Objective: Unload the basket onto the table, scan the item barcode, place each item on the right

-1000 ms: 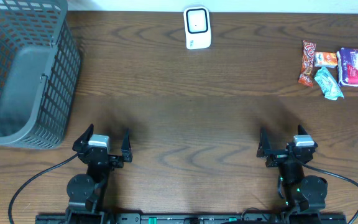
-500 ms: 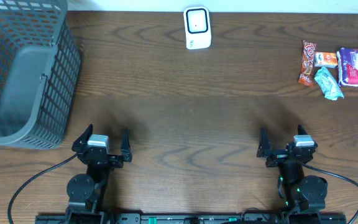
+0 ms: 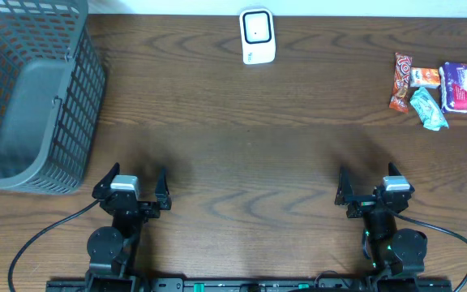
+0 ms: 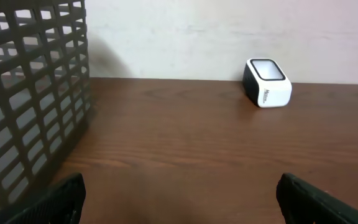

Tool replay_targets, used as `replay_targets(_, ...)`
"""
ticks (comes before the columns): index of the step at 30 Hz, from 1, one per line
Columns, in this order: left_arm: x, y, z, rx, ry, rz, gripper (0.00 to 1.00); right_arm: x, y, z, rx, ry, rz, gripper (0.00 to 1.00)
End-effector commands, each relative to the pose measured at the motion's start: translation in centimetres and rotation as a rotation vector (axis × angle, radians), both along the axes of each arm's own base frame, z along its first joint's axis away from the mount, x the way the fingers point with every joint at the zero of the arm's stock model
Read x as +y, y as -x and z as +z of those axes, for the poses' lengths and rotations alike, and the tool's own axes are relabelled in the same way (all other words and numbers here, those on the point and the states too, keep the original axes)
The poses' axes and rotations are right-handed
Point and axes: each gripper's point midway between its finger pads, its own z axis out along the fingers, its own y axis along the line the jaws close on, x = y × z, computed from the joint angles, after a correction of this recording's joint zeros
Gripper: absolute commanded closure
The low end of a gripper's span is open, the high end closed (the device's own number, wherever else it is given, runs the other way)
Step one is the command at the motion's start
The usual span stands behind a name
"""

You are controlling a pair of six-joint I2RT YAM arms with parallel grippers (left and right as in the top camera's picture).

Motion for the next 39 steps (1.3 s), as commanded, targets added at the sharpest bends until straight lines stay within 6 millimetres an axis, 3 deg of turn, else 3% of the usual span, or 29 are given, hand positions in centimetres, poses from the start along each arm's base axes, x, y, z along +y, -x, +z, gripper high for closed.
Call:
replay_targets(1,0.24,0.11,-1.58,0.052,0.008,0.013,0.02,0.08,0.02,-0.04,-0.001,-0.006,0.003,0.01)
replay_targets(39,0.19,0.11,-1.53,0.047,-0.021,0.006,0.02,0.08,0.02,-0.06,-0.001,-0.006,0.003,0.01)
